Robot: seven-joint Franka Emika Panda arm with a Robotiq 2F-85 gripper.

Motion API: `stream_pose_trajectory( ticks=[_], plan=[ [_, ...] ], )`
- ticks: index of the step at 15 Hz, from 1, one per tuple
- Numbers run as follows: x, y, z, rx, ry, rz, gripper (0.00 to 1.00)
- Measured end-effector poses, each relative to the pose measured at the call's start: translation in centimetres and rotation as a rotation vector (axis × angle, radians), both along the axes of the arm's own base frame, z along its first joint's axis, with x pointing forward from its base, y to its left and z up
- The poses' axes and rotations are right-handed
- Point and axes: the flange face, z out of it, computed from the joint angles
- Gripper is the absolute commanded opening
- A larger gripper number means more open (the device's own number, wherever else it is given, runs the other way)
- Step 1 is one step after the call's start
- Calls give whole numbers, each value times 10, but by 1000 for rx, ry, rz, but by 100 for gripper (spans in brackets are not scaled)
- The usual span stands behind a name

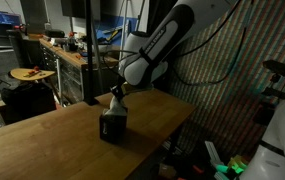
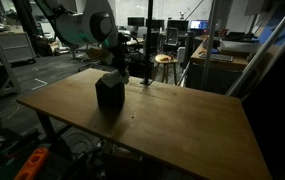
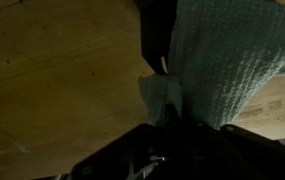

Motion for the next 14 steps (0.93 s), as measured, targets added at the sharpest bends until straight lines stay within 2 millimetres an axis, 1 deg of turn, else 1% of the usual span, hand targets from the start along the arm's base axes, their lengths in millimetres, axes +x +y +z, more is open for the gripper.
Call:
stream_pose_trajectory(
  ticks=[3,8,14],
  plan=[
    [6,3,1,-1,-7,5,5],
    [14,13,8,-6,-15,27,4],
    [15,22,10,-15,-18,52,4]
  ],
)
